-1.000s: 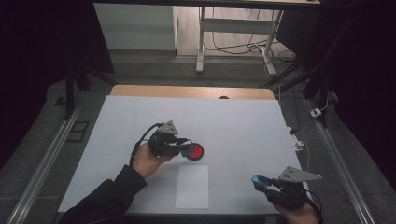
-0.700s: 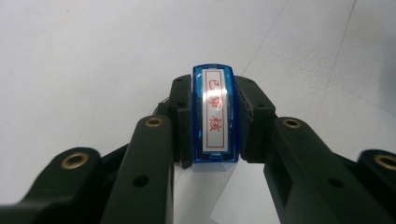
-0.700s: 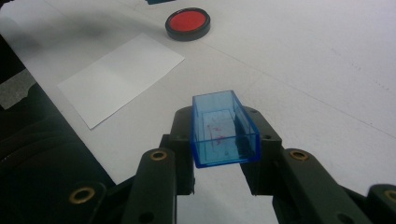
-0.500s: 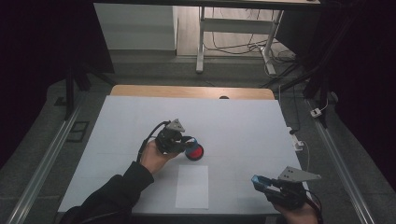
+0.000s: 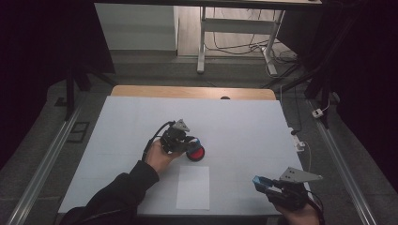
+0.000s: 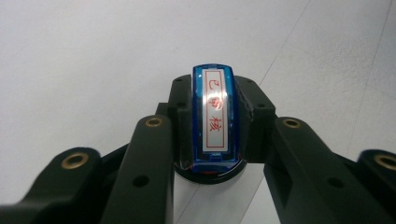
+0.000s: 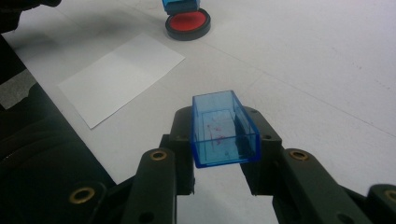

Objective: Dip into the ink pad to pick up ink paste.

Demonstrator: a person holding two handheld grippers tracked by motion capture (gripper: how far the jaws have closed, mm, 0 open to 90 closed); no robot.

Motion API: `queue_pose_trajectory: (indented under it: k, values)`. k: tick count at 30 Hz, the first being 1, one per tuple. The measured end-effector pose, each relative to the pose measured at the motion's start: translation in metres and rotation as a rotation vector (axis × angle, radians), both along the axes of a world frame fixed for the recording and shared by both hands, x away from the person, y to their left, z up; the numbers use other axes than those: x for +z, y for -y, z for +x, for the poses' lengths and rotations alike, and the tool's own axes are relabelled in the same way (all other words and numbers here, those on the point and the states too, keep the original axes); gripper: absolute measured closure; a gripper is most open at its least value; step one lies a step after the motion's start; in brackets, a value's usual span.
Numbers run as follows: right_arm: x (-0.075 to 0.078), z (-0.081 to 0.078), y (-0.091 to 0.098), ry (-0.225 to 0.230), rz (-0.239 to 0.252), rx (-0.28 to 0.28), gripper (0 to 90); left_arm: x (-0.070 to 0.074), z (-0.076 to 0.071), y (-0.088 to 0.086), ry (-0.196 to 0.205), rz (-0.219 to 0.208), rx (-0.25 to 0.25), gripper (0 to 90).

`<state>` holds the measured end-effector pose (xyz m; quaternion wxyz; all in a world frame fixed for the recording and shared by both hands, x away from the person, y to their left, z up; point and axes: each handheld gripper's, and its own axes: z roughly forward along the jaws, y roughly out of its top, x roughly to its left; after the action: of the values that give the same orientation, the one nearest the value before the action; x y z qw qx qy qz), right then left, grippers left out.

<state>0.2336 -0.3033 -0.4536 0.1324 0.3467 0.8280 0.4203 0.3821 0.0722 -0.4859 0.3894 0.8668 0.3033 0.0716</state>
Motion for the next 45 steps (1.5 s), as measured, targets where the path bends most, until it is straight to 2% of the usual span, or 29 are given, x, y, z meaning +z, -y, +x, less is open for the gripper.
queue_pose_trajectory:
  k: [13,18,24,33,45]
  values:
    - [0.0,0.0,0.0,0.0,0.0,0.003,68.0,-0.006,0.005,0.0,-0.005,0.015,0.005,70.5]
    - [0.0,0.0,0.0,-0.002,-0.001,0.004,67.9,-0.008,0.006,0.001,-0.01,0.006,0.005,70.5]
    - [0.0,0.0,0.0,-0.006,0.003,0.007,67.9,-0.006,0.007,0.006,-0.027,0.036,0.014,70.7]
    - [-0.001,0.001,-0.001,-0.008,0.002,0.008,67.9,-0.005,0.009,0.008,-0.045,0.048,0.012,71.0]
    - [-0.001,0.001,-0.001,-0.011,-0.001,0.008,67.9,-0.002,0.0,0.019,0.025,0.139,0.0,71.0]
